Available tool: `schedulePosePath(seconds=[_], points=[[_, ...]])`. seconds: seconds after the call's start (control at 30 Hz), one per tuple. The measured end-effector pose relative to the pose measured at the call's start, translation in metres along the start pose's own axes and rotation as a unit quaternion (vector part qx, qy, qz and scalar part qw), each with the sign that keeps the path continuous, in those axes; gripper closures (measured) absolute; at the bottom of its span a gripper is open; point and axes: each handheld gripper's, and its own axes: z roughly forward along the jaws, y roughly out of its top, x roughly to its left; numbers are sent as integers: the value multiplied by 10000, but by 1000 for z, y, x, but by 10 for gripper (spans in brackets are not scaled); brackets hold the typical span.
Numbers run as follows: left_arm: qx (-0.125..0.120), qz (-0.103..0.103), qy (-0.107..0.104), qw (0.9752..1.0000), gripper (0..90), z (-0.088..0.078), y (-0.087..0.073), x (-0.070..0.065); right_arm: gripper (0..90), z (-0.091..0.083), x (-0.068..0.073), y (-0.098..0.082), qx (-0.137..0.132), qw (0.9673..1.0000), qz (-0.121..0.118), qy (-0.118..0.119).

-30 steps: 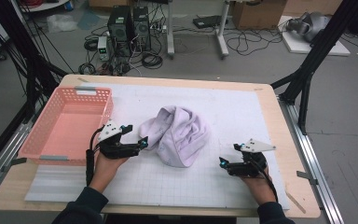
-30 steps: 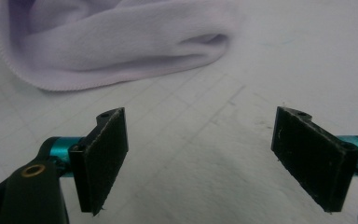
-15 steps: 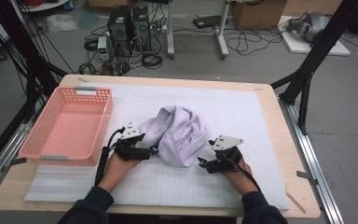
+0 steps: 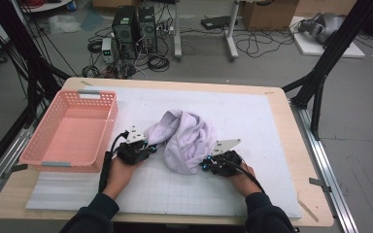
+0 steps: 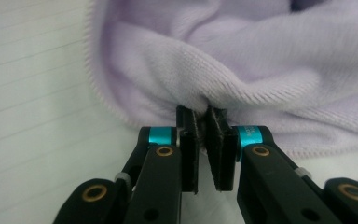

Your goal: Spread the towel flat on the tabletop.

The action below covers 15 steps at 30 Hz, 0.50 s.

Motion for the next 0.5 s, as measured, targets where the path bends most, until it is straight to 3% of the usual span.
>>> schedulePosePath(seconds=[0.13,0.3,0.43,0.5], points=[[-292,-111,77,9995,813,-11,3,8,845,-18,6,-12,8,9991,90,414],[-462,-188,178,9986,813,-19,6,15,845,-43,12,-34,63,9980,164,611],[-493,-214,184,9984,812,-20,6,18,831,-63,11,-48,-2,9991,271,312],[-489,-219,153,9984,813,-20,6,17,758,-67,11,-47,-200,9991,326,183]])
